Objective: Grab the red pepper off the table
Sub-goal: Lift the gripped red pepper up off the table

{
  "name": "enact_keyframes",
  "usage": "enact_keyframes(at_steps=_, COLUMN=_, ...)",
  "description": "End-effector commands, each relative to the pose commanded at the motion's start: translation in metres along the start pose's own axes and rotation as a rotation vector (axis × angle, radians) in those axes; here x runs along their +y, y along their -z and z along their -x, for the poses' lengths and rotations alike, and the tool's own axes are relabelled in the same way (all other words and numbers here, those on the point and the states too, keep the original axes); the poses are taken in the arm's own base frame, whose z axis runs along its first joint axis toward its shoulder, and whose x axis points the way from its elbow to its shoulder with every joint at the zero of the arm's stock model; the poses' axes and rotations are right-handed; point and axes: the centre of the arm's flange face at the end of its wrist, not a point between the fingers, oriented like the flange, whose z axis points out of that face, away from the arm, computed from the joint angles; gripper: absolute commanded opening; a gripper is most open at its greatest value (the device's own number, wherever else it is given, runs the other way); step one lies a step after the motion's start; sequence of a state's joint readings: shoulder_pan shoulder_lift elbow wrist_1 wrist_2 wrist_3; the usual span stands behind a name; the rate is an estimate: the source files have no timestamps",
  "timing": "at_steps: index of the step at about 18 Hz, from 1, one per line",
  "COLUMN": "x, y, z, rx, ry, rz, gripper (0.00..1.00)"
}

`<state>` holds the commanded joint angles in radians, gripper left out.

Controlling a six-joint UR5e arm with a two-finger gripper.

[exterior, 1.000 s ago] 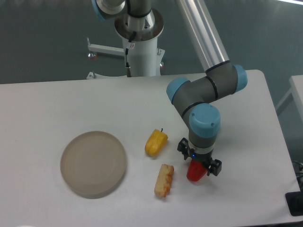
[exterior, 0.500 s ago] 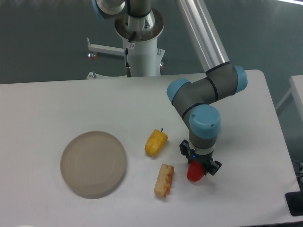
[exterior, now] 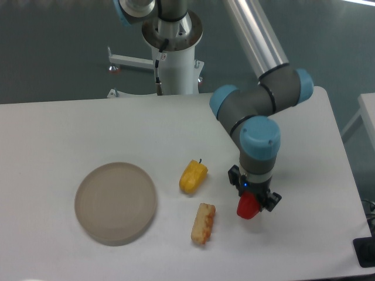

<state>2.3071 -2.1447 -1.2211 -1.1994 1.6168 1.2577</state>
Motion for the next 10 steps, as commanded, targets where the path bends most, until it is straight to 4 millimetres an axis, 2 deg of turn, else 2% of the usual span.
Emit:
enact_keyframes(at_steps=5, x=0.016, y=0.041, z=-0.003, rx=-0.003, ry=-0.032, rz=-0.001, gripper=0.66)
enact_keyframes(at_steps=10, x=0.016, y=0.047, z=-0.005, rx=-0.007, ry=-0.034, rz=-0.01, gripper=0.66)
